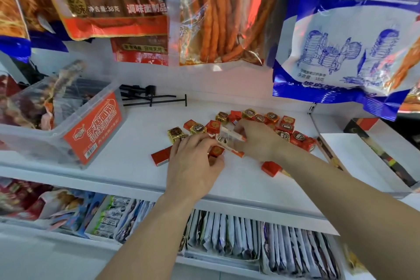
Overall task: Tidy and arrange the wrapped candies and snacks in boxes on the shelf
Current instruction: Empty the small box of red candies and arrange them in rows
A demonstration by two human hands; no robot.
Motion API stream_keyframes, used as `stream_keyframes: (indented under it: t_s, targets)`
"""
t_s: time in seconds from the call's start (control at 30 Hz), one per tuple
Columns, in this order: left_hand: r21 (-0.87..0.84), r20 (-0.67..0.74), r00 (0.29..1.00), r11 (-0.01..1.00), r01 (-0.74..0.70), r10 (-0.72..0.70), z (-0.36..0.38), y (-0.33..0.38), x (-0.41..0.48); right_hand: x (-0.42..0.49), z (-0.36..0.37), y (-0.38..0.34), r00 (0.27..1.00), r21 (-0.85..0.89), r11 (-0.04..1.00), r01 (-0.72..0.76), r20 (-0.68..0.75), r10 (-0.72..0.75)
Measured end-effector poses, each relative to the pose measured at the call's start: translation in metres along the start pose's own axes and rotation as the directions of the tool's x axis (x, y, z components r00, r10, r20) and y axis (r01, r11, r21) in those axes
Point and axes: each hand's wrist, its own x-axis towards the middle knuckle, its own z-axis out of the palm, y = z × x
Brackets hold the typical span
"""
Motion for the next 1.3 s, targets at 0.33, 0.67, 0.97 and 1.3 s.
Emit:
stream_keyframes:
  t_s: [0.33, 0.67, 0.97, 1.3]
  targets:
    - [-0.125, -0.033, 0.997, 0.990, 0.060, -0.065, -0.004, 0.001, 0.003, -0.016, 0.011, -0.013, 0.999, -0.170, 0.985, 0.036, -0.012, -0.039]
    - [-0.167, 0.060, 0.998, 0.986, 0.018, -0.008, -0.009, -0.012, -0.001, -0.009, -0.003, -0.024, 0.987, 0.050, 0.999, 0.019, 0.160, -0.026]
    - [-0.121, 0.081, 0.997, 0.993, 0.003, 0.007, -0.010, -0.011, -0.002, -0.014, 0.002, -0.024, 0.994, 0.009, 0.998, 0.055, 0.093, -0.056]
    - [-0.165, 0.048, 0.983, 0.972, -0.169, 0.179, -0.027, 0.082, -0.018, -0.138, -0.061, 0.060, 0.987, 0.197, 0.975, -0.102, -0.104, 0.124]
